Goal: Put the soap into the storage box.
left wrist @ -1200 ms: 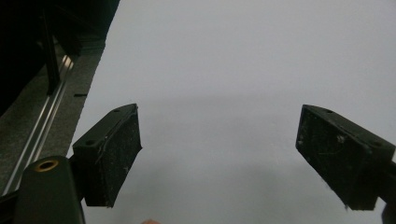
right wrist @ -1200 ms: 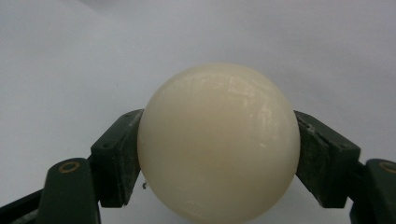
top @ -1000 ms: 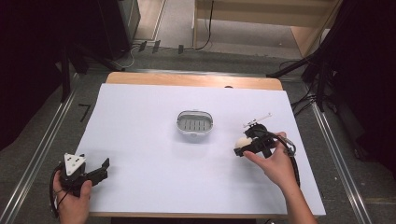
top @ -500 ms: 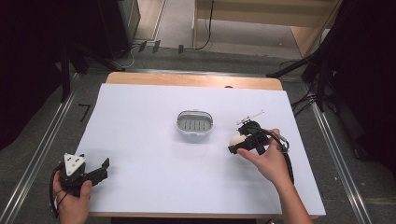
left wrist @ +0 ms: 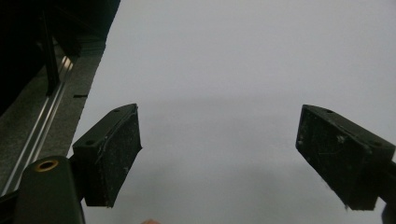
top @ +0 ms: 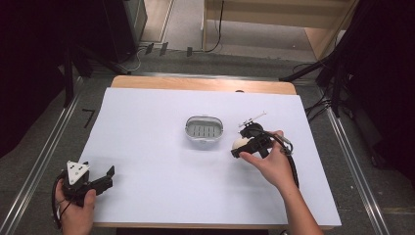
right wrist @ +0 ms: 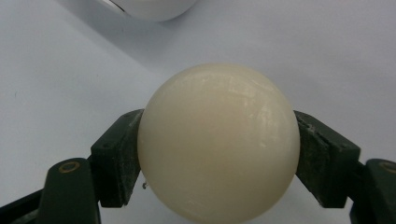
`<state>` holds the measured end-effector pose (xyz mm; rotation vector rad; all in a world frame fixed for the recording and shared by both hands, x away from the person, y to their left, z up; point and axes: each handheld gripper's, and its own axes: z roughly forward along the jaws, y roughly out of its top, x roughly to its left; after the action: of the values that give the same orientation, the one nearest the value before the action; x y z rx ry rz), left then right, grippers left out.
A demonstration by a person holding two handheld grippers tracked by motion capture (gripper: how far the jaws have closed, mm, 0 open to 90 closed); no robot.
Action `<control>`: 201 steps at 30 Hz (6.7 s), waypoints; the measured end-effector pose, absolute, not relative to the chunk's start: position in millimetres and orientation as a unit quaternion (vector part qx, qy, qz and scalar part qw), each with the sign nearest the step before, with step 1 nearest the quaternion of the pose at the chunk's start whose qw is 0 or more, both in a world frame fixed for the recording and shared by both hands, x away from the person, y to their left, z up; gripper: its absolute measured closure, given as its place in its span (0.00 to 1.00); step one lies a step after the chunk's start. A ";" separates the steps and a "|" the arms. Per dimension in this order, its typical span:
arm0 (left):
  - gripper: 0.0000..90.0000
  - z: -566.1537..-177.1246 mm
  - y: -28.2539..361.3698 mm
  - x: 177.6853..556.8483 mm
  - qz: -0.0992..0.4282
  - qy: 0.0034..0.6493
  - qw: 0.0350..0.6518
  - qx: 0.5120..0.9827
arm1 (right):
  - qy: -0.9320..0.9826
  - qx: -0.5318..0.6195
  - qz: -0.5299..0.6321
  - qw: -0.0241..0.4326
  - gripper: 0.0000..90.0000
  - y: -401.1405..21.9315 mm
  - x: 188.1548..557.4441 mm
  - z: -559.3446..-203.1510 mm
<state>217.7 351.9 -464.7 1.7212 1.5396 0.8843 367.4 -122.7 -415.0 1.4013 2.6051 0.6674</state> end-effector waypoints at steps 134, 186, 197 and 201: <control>0.17 -464.7 351.2 217.2 0.339 0.584 0.330 0.659 | 0.844 0.495 0.208 0.021 0.27 -5.0 445.5 -406.9; 0.17 -464.9 350.4 217.7 0.340 0.584 0.326 0.661 | 0.836 0.493 0.239 0.033 0.23 -70.3 406.7 -402.2; 0.17 -465.0 350.4 217.8 0.340 0.585 0.325 0.661 | 0.834 0.498 0.234 0.038 0.23 -91.5 396.5 -412.2; 0.17 -465.0 350.5 217.8 0.340 0.585 0.325 0.661 | 0.838 0.493 0.232 0.043 0.23 -97.7 392.0 -415.6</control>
<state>217.8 350.5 -465.0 1.7330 1.5332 0.8917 392.0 -97.7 -415.6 1.5083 2.5622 0.7086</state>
